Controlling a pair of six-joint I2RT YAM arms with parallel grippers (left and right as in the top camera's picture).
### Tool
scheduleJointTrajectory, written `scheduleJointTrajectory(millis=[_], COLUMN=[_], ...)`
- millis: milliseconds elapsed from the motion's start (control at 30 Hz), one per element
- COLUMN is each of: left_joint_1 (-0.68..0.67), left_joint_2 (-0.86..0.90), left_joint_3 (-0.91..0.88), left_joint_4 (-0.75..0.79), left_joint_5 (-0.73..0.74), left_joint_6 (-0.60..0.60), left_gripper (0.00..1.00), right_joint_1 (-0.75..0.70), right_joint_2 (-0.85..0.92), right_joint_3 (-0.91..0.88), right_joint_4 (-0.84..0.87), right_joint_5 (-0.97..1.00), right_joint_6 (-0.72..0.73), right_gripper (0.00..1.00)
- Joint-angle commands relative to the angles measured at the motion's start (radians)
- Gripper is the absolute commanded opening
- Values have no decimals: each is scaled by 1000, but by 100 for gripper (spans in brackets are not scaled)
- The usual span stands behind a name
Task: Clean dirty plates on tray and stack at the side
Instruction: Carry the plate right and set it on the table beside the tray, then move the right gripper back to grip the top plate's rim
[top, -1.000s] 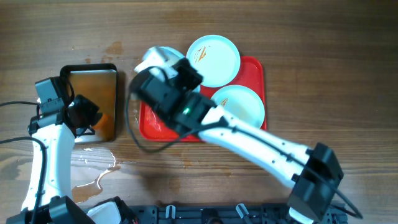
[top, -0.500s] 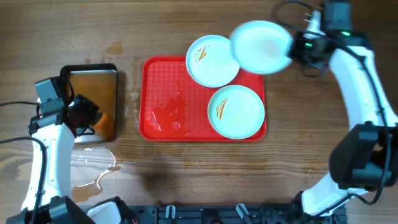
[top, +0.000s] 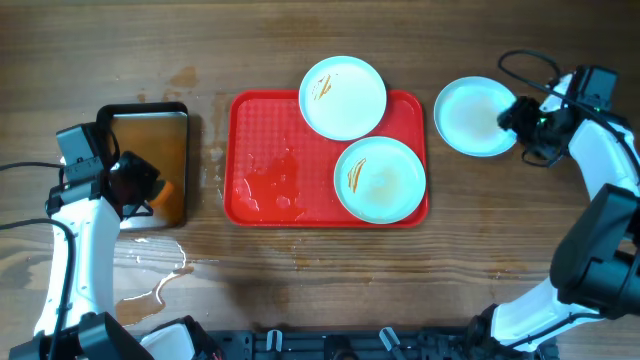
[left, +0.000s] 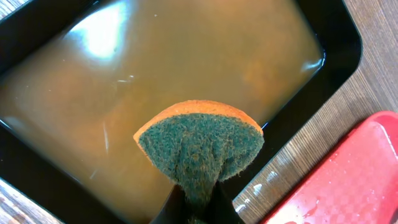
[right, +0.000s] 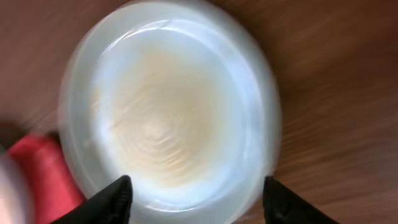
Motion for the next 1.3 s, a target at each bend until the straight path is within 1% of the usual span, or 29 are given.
scheduleJointTrajectory(millis=[0,33,67,100,133,167,200,233,267,333,367,500,633,700,733,767,800,833,867,1000,1033,1167,1267], left_joint_1=[6,6,6,6,6,6,6,6,6,6,6,6,6,6,6,6,6,6,6,6,6,6,6], left_joint_2=[7,7,7,7,7,7,7,7,7,7,7,7,7,7,7,7,7,7,7,7,7,7,7], left_joint_3=[14,14,14,14,14,14,14,14,14,14,14,14,14,14,14,14,14,14,14,14,14,14,14], left_joint_4=[13,14,14,14,14,14,13,13,13,13,13,13,13,13,13,14,13,14,15,16,16,16,16], left_joint_5=[30,30,30,30,30,30,30,30,30,30,30,30,30,30,30,30,30,29,29,30,30,30,30], left_joint_6=[1,1,1,1,1,1,1,1,2,1,1,1,2,1,1,1,1,2,2,2,2,2,2], left_gripper=[4,4,4,4,4,4,4,4,4,4,4,4,4,4,4,4,4,4,4,4,4,4,4], right_joint_1=[92,144,211,280,327,376,440,476,510,560,581,611,611,612,612,612,612,612,612,618,619,641,700], right_joint_2=[-28,-28,-27,-27,-27,-27,-27,-27,-18,19,51,172,256,264,264,264,264,267,269,298,314,337,337], right_joint_3=[71,105,150,193,223,243,251,248,241,234,233,234,234,234,234,234,234,234,233,231,231,231,231], right_joint_4=[-85,-130,-200,-257,-282,-269,-199,-135,-61,52,98,235,244,216,206,196,180,162,148,130,119,93,91], right_joint_5=[-281,-266,-229,-158,-84,-19,3,15,57,178,194,214,216,216,216,215,215,202,177,170,169,84,49], right_joint_6=[-100,-138,-187,-204,-197,-188,-212,-224,-226,-225,-227,-210,-204,-176,-161,-148,-126,-105,-106,-100,-75,-47,-47], right_gripper=[71,75,87,93,93,94,97,90,88,93,95,94,94,88,84,77,73,64,62,61,60,51,50])
